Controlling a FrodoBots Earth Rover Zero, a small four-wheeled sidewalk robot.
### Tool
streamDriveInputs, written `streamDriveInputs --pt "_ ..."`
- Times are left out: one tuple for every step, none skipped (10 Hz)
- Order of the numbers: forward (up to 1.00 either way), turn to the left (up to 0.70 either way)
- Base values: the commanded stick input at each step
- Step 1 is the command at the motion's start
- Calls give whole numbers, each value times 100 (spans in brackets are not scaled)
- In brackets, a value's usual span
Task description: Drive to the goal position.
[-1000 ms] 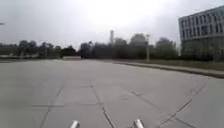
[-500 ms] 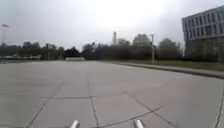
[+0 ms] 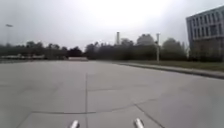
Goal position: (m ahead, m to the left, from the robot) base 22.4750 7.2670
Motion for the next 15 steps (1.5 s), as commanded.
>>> streamDriveInputs --pt "100 0" --pt "100 0" --pt "100 0" --pt "100 0" --pt "100 0" --pt "100 0" --pt "100 0" --pt "100 0" --pt "100 0" --pt "100 0" --pt "100 0" --pt "100 0" --pt "100 0" --pt "100 0" --pt "100 0"
